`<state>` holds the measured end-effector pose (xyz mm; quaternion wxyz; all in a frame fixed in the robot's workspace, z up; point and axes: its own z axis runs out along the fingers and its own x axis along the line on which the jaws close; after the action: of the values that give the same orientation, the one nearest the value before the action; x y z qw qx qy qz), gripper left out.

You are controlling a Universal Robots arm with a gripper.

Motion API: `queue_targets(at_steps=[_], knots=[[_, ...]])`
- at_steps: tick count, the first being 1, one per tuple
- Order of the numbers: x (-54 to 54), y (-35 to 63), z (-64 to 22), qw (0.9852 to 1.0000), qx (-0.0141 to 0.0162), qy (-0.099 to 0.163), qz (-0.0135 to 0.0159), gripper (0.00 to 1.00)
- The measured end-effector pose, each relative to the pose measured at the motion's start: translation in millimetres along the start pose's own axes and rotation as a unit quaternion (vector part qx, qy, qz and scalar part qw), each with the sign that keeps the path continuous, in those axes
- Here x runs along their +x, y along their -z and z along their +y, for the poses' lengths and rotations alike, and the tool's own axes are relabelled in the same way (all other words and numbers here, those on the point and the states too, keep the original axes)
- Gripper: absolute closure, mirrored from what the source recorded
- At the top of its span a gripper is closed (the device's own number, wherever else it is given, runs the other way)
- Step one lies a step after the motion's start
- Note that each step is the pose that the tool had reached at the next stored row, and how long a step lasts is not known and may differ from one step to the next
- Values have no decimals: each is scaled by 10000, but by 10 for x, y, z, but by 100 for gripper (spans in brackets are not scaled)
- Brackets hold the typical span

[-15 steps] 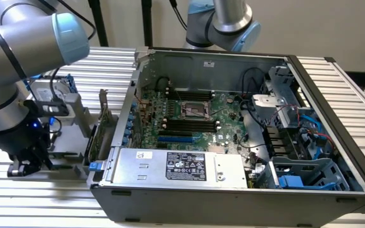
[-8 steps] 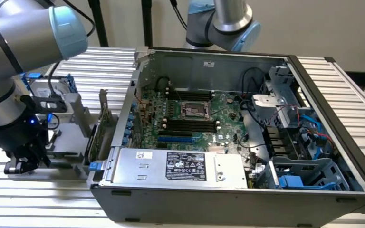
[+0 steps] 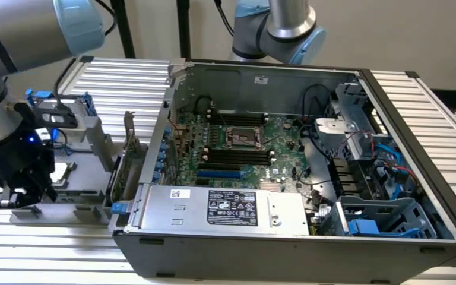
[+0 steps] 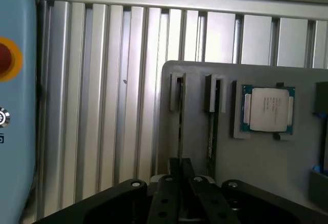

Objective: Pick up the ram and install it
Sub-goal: 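Pick up the ram and move it above insertion slot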

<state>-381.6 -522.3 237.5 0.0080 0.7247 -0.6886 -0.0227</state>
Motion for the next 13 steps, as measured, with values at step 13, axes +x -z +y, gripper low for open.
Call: queue_targets(at_steps=[13], knots=[[-11, 593, -17, 10000, -1, 0, 0, 86]])
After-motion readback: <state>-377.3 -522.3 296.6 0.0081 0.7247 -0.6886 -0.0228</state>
